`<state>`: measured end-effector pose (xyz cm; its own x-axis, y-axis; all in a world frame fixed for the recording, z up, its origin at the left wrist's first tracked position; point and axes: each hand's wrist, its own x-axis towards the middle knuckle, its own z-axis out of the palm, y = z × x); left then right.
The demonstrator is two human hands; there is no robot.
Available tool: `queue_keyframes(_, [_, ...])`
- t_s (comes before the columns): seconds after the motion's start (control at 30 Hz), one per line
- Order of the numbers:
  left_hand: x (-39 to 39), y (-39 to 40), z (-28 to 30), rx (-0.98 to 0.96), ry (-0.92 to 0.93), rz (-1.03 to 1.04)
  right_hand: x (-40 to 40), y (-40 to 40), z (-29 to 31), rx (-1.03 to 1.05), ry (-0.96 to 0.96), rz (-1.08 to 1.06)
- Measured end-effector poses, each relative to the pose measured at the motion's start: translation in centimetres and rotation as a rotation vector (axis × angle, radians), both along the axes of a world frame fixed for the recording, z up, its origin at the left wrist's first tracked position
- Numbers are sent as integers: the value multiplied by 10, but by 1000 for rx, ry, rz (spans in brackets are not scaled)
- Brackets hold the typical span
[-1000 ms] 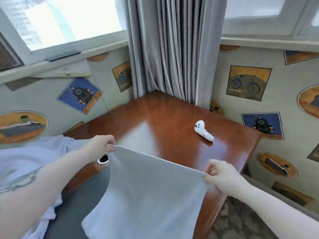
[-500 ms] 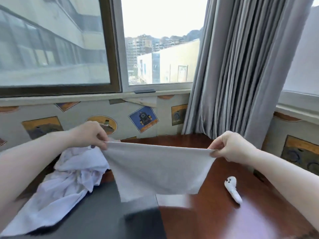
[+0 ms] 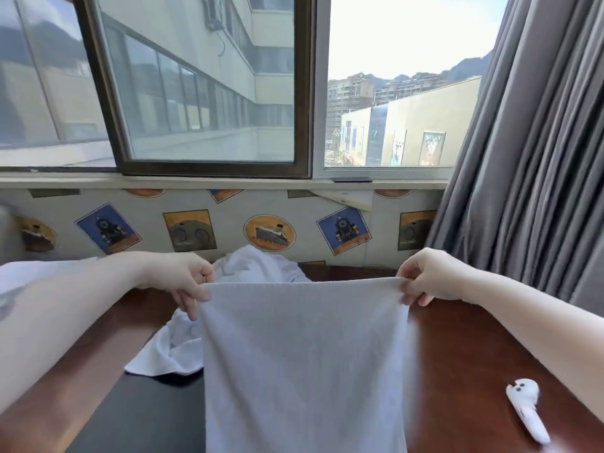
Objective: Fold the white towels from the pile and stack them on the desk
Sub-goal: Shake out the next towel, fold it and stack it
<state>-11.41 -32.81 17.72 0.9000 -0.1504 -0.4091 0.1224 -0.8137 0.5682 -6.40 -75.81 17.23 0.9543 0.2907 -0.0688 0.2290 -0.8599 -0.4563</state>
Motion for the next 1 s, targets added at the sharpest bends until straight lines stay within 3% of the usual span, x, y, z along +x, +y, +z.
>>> queue_keyframes(0.13, [15, 14, -23, 65, -238, 90, 16, 34, -25, 8, -62, -79])
queue_keyframes(0.3, [30, 36, -13, 108, -623, 179, 31, 55, -31, 147, -346, -168])
queue_keyframes(0.47, [-3, 43, -46, 110, -820, 230, 9, 62, -74, 272, -483, -175])
queue_keyframes(0.63, [-61, 33, -163, 103, -626, 349, -47, 56, -184, 302, -300, -185])
queue_keyframes(0.77, [-115, 11, -263, 118, -404, 404, -98, 49, -269, 304, 62, -237])
queue_keyframes(0.9, [-155, 0, -321, 149, -240, 370, -150, 39, -326, 219, 153, -260])
queue_keyframes(1.0, [-178, 0, -334, 161, -204, 398, -166, 30, -335, 139, 250, -217])
